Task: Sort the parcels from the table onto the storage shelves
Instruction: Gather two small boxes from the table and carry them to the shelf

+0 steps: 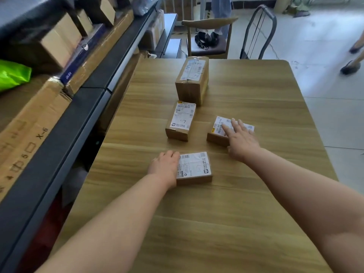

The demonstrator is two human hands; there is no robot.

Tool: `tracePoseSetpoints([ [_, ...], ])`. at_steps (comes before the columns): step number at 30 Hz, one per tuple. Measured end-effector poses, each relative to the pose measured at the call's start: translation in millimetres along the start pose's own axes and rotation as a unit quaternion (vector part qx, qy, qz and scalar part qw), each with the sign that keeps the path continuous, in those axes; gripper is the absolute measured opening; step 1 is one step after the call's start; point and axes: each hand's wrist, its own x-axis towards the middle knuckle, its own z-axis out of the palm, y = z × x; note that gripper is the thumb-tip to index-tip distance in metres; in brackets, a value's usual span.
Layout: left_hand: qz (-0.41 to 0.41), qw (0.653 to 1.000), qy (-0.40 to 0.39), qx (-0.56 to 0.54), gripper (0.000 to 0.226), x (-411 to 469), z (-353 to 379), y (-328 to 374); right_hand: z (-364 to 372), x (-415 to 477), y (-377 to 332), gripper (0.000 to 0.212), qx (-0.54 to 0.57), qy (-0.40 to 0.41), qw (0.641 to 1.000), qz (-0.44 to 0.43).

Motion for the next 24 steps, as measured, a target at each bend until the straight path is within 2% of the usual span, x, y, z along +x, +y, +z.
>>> tracePoseSetpoints([
  [6,0.017,1.0,-0.005,-0.021,0.092,5.3,0.7,-4.2,1.8,16.2,-5.3,0.081,-0.003,-0.067,0.997,0.042],
  [12,0.11,0.994,-0.013,0.014,0.088,2.4,-4.1,-13.8,5.5,-25.5,-5.6,0.073,-0.099,-0.006,0.994,-0.049],
  [20,0.236,0.967,-0.012,0.098,0.082,-33.0,9.0,4.4,37.8,-112.8,-18.0,0.077,-0.013,-0.009,0.997,-0.073],
  [22,0.246,0.962,0.003,0.12,0.075,-48.6,17.3,9.3,46.6,-135.4,-18.5,0.078,0.008,-0.009,0.997,-0.07],
  [24,0.22,0.965,0.025,0.142,0.077,-67.8,28.2,10.1,53.8,-156.8,-15.9,0.078,0.026,-0.012,0.997,-0.074],
])
